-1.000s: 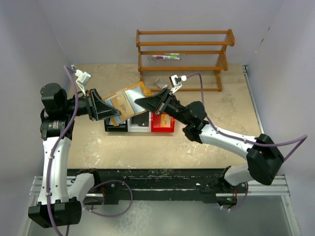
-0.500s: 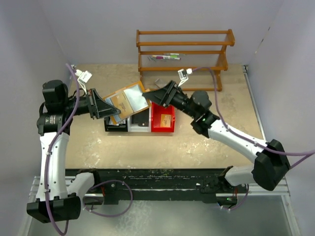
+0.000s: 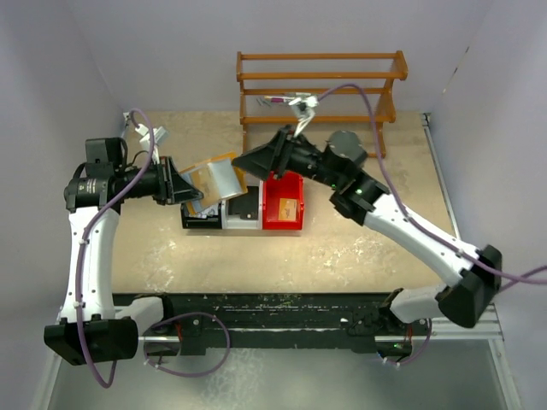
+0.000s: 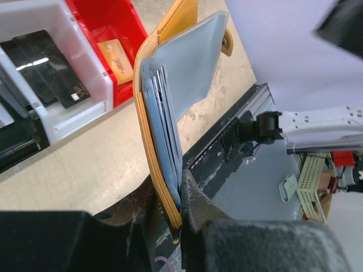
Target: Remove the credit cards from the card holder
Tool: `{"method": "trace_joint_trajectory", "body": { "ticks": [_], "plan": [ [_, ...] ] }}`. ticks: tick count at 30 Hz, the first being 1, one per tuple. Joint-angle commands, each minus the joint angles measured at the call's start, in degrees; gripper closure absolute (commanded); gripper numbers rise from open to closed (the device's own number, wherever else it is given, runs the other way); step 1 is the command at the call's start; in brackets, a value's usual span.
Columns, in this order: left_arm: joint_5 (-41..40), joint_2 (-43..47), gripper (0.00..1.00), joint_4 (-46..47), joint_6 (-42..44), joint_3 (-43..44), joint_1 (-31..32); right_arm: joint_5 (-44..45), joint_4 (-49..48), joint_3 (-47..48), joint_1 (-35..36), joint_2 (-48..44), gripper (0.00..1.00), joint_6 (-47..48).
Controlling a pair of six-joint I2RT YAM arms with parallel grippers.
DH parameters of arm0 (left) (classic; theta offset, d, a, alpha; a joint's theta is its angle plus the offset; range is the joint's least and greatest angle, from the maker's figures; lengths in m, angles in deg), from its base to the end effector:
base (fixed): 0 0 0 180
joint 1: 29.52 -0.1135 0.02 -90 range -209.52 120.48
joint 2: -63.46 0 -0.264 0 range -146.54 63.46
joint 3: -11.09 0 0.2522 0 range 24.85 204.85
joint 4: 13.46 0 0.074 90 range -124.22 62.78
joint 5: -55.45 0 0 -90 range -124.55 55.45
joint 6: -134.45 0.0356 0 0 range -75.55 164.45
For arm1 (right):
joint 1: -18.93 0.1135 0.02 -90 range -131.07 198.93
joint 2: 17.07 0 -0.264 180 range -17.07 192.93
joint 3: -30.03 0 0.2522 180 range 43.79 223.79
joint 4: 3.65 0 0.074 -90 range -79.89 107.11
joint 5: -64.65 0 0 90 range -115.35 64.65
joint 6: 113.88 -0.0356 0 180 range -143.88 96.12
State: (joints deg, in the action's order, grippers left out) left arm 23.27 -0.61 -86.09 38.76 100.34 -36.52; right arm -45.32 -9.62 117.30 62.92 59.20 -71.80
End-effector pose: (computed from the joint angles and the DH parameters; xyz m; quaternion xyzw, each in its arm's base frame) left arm 0.1979 -0.0061 0.3897 0.0842 0.8301 -0.4468 0.3228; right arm 0.2129 0.2224 0.4494 -0.1192 0.5905 0.6407 0.4761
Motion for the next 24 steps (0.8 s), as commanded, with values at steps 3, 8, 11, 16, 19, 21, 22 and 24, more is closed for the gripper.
{"method": "trace_joint_trajectory", "body": {
  "ticks": [3, 8, 11, 16, 19, 21, 22, 24],
  "plan": [
    [14.3, 1.0, 0.92, -5.0, 9.6, 4.0, -0.1, -21.5, -4.4, 2.2, 0.7, 8.8, 0.43, -1.2],
    [19.5, -0.6, 0.92, -11.3, 15.8, 5.6, -0.1, -25.1, -5.3, 0.6, 0.3, 8.4, 0.47, -1.1],
    [22.6, -1.8, 0.92, -14.3, 19.2, 6.5, -0.1, -26.3, -4.6, 0.3, 0.2, 8.5, 0.49, -0.5],
    [25.4, -2.4, 0.91, -17.3, 22.0, 7.6, -0.1, -28.2, -6.8, 0.2, 0.0, 9.2, 0.54, -1.7],
    [25.8, -2.2, 0.91, -17.4, 22.1, 7.5, -0.1, -29.9, -8.9, 0.9, 0.0, 10.3, 0.57, -3.2],
    [26.1, -2.2, 0.91, -17.5, 22.1, 7.6, -0.1, -30.6, -10.5, 0.9, 0.0, 11.1, 0.59, -4.4],
    [26.3, -2.1, 0.91, -17.7, 22.0, 7.7, -0.1, -30.8, -11.0, 0.9, 0.0, 11.4, 0.6, -5.1],
    [26.5, -2.0, 0.91, -17.7, 22.1, 7.7, -0.1, -30.7, -11.6, 0.9, 0.1, 11.7, 0.62, -5.5]
  ]
}}
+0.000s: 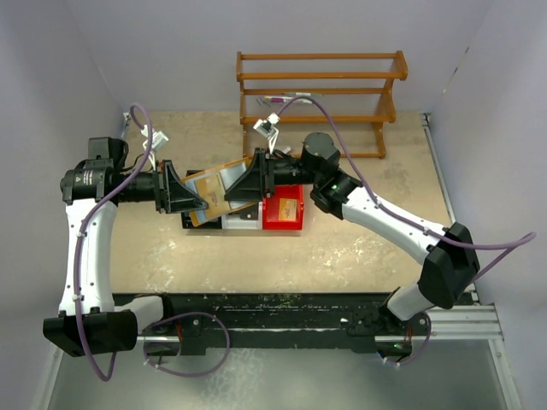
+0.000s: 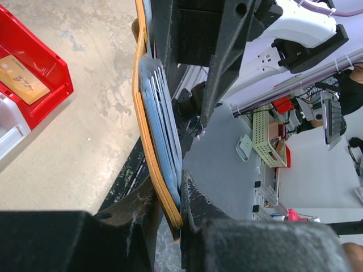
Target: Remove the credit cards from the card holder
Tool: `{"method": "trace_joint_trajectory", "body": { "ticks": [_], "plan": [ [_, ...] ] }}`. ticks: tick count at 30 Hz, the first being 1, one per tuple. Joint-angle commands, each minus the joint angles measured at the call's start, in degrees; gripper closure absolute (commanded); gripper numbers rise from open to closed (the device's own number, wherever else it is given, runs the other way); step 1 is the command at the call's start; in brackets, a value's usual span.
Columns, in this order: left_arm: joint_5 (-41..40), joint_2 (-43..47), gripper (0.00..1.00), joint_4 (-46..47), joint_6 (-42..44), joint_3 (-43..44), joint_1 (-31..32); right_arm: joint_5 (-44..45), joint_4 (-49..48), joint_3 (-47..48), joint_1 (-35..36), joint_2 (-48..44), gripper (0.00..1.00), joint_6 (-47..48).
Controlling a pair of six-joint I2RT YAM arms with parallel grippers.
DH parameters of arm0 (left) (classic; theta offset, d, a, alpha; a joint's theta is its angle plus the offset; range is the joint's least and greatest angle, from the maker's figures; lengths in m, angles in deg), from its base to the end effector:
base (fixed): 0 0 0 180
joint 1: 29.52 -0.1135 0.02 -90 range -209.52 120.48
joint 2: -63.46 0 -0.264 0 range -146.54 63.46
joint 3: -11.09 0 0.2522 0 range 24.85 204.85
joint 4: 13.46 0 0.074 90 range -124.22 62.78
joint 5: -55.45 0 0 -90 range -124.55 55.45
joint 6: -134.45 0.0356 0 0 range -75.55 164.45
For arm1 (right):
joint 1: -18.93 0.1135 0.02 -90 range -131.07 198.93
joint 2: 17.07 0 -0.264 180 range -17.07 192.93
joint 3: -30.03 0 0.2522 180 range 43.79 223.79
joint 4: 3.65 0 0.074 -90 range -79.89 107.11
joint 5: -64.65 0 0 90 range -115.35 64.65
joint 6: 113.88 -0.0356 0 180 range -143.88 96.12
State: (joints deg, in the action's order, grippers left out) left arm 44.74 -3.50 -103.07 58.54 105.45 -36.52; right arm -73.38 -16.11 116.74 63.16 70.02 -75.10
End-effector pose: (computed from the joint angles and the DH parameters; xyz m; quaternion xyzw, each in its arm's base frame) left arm 0.1811 -0.0130 0.4012 0.1991 0.7366 -0.5751 0.2951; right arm 0.2355 0.2662 0.3960 -0.2809 0.5926 0.6977 0.2885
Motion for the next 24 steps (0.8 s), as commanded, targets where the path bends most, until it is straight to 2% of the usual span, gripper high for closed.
{"method": "trace_joint_trajectory", "body": {
  "ticks": [1, 6, 12, 18, 24],
  "plan": [
    [5.0, 0.9, 0.91, -0.7, 2.4, 2.5, -0.1, -2.3, -5.9, 1.5, -0.2, 1.0, 0.63, -2.8],
    [4.9, 0.7, 0.89, -0.6, 2.3, 2.1, -0.1, -1.6, -8.2, 2.3, -0.2, 2.2, 0.7, -3.5],
    [3.6, 0.7, 0.84, -0.4, 2.1, 1.8, -0.1, -2.0, -11.5, 2.5, -0.1, 3.5, 0.88, -6.0],
    [3.6, 0.7, 0.78, 0.2, 1.7, 1.8, -0.1, -1.8, -14.0, 1.5, 0.0, 4.1, 0.99, -7.7],
    [4.9, 0.6, 0.71, -0.8, 3.3, 1.6, -0.1, -3.7, -17.2, -2.1, 0.0, 3.4, 1.0, -9.9]
  ]
}}
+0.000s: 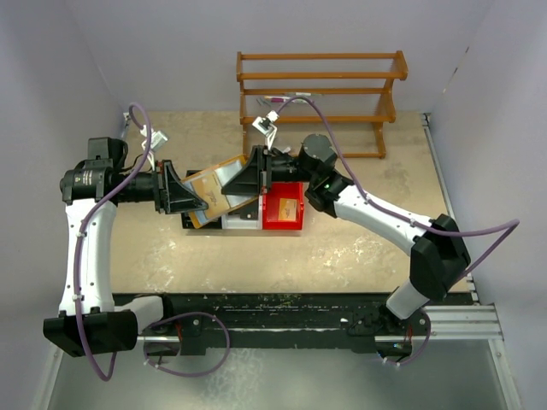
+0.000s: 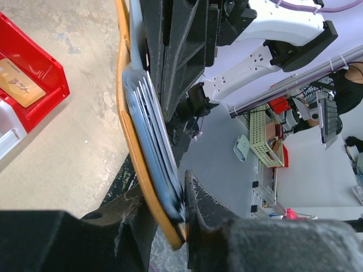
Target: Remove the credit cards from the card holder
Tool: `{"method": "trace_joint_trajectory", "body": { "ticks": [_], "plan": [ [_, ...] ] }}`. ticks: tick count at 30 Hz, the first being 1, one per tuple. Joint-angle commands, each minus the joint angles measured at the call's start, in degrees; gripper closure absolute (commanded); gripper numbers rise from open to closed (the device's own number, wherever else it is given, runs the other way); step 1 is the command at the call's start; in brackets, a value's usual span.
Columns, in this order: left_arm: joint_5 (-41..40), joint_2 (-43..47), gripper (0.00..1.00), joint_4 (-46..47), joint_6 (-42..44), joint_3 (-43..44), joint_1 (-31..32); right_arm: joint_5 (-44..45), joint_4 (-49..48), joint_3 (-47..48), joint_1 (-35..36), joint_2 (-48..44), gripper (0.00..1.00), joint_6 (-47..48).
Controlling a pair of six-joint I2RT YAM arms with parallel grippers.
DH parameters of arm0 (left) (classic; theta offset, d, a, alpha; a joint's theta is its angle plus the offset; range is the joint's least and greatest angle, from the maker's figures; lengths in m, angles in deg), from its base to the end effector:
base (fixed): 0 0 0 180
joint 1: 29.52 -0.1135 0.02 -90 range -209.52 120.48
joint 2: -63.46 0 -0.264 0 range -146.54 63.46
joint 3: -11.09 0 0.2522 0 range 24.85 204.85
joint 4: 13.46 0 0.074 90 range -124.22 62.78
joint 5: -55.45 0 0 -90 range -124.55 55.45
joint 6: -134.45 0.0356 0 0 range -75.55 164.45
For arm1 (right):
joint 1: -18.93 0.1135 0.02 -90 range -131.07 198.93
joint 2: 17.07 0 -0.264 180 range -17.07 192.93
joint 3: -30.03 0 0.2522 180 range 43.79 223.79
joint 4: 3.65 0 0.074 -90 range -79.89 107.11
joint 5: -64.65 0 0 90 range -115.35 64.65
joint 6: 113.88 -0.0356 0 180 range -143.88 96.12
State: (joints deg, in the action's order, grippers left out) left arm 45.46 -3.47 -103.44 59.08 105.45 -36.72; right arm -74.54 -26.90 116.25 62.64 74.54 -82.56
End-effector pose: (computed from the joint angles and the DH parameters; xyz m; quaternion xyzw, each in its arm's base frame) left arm 0.1804 -0.0126 0.4014 0.2004 0.7327 -0.5788 0.2967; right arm 0.2496 0.2759 0.3835 -0.2638 0.5746 0.7263 0.2696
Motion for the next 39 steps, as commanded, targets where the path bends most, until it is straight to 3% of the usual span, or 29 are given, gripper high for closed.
{"method": "trace_joint_trajectory", "body": {
  "ticks": [1, 12, 27, 28, 30, 32, 35, 39],
  "plan": [
    [4.6, 0.5, 0.72, -0.9, 3.4, 1.7, 0.1, -3.3, -8.7, -2.6, 0.4, -1.4, 1.0, -4.1],
    [7.5, -0.6, 0.86, -5.0, 7.0, 3.2, 0.1, -3.2, -14.0, -6.8, -0.9, -4.2, 1.0, -6.5],
    [9.4, -0.6, 0.92, -3.5, 5.3, 2.3, 0.1, 2.1, -12.5, -7.8, -1.7, -7.0, 1.0, -2.7],
    [9.2, -0.5, 0.93, -2.7, 4.4, 2.2, 0.1, 1.8, -13.4, -7.4, -1.6, -6.4, 0.97, -3.4],
    [8.8, -0.4, 0.96, -1.9, 3.7, 2.3, 0.1, 1.4, -16.7, -7.3, -1.3, -5.3, 0.76, -5.3],
    [8.5, -0.2, 0.97, -1.7, 3.4, 2.3, 0.1, 1.1, -18.7, -7.3, -1.0, -4.3, 0.67, -7.0],
    [8.3, 0.2, 0.98, -1.2, 2.9, 2.1, 0.1, 1.1, -22.1, -7.6, -0.5, -2.9, 0.65, -9.5],
    [8.1, 0.0, 0.98, -0.5, 2.1, 2.0, 0.1, 1.3, -24.7, -7.3, 0.4, -1.7, 0.75, -11.0]
  ]
}}
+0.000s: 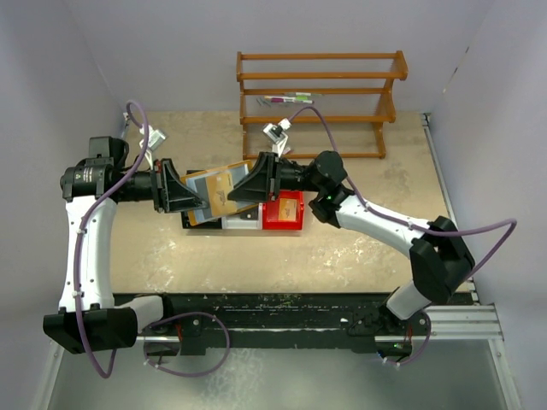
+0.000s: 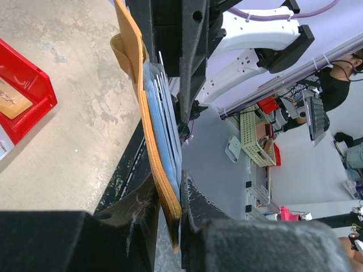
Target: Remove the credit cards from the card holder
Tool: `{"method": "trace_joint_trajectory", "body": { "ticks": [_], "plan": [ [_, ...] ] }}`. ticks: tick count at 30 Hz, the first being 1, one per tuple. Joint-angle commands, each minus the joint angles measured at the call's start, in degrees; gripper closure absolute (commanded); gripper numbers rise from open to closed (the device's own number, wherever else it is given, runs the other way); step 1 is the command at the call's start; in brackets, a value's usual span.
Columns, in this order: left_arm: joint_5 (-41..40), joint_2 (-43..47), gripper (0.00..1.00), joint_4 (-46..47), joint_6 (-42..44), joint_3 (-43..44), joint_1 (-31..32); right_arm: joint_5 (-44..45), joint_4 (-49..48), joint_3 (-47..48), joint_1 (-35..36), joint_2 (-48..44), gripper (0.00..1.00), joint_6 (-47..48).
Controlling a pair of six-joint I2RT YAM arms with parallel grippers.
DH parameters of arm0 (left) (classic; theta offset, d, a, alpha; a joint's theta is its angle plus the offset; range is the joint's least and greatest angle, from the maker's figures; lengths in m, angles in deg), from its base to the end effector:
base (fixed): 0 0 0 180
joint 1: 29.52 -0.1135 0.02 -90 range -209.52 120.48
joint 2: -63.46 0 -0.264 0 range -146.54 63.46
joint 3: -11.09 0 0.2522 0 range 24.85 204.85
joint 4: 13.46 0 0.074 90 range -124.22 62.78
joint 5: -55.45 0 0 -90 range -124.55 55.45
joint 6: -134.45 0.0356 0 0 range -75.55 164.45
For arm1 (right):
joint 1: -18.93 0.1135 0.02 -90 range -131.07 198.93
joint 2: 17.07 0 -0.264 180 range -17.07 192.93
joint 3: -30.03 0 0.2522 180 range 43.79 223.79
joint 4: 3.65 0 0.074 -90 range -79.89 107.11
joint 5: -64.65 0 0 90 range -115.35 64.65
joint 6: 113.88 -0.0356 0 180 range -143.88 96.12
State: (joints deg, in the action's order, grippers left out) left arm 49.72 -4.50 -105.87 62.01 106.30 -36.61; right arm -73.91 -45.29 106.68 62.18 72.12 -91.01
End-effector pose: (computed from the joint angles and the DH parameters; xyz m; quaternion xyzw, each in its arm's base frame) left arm 0.1807 -0.0132 0.4033 0.2098 0.7080 -0.6060 0.2957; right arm 0.2350 0.2577 0.3702 -0.2512 0.5253 0.7642 0.2775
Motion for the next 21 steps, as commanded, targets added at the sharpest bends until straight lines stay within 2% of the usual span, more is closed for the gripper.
{"method": "trace_joint_trajectory", "body": {
  "ticks": [1, 4, 12, 15, 17, 21],
  "plan": [
    [3.8, 1.0, 0.98, 1.9, -0.8, 1.2, 0.0, 0.6, -6.9, 2.4, 1.0, 1.0, 0.81, -3.0],
    [3.8, 0.9, 0.98, 1.9, -0.9, 1.7, 0.0, -1.5, -9.3, 1.6, 0.5, 0.9, 1.0, -5.5],
    [-2.4, 0.5, 1.0, 2.0, -0.5, 4.0, 0.0, -2.8, -1.2, -8.1, -10.4, -9.7, 1.0, -2.6],
    [-3.1, 0.3, 1.0, 1.8, -0.3, 4.4, 0.0, -2.8, 9.8, -11.4, -14.9, -14.9, 1.0, 2.8],
    [-3.0, 0.1, 1.0, 1.2, 0.4, 4.8, 0.0, -0.9, 20.5, -12.0, -16.9, -18.6, 1.0, 9.7],
    [-1.1, -0.4, 1.0, -0.9, 2.6, 5.4, 0.0, 4.6, 37.6, -12.6, -19.1, -20.4, 1.0, 17.7]
  ]
}}
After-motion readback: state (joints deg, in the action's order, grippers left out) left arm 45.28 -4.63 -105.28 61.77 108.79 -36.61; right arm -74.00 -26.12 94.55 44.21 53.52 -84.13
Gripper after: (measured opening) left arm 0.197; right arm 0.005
